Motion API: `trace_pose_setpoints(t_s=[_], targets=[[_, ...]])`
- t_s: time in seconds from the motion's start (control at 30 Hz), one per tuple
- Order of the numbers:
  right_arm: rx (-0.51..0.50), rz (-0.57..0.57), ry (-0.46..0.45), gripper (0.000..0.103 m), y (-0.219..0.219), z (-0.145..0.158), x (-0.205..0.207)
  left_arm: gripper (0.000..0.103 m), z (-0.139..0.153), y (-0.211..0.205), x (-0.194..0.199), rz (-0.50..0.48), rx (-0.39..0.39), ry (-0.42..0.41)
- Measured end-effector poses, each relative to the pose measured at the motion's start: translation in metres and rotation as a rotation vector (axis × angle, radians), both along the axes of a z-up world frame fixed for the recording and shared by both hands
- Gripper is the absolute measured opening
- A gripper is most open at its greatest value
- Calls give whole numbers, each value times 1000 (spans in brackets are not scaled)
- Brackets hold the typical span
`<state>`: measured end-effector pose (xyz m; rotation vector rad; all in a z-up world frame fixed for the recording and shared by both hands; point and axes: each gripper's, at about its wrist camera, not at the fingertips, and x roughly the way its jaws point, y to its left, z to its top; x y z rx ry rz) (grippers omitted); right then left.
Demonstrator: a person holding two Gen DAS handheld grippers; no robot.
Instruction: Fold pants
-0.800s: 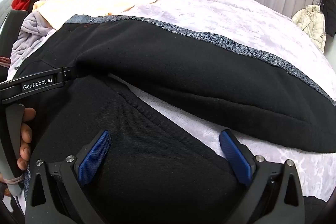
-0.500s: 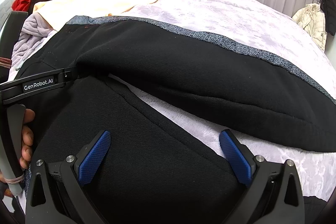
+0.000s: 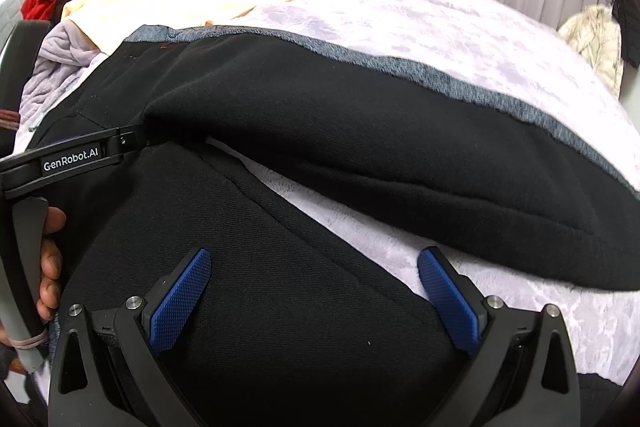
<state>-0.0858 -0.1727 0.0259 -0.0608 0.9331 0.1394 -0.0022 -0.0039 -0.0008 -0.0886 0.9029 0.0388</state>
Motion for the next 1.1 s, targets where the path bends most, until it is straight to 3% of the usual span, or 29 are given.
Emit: trace_pose_setpoints(t_s=[0.17, 1.1], targets=[[47, 6, -8, 103, -3, -2, 1, 103, 0, 1, 0, 0, 11, 6], [57, 3, -4, 103, -7, -5, -3, 103, 0, 1, 1, 3, 16, 11]])
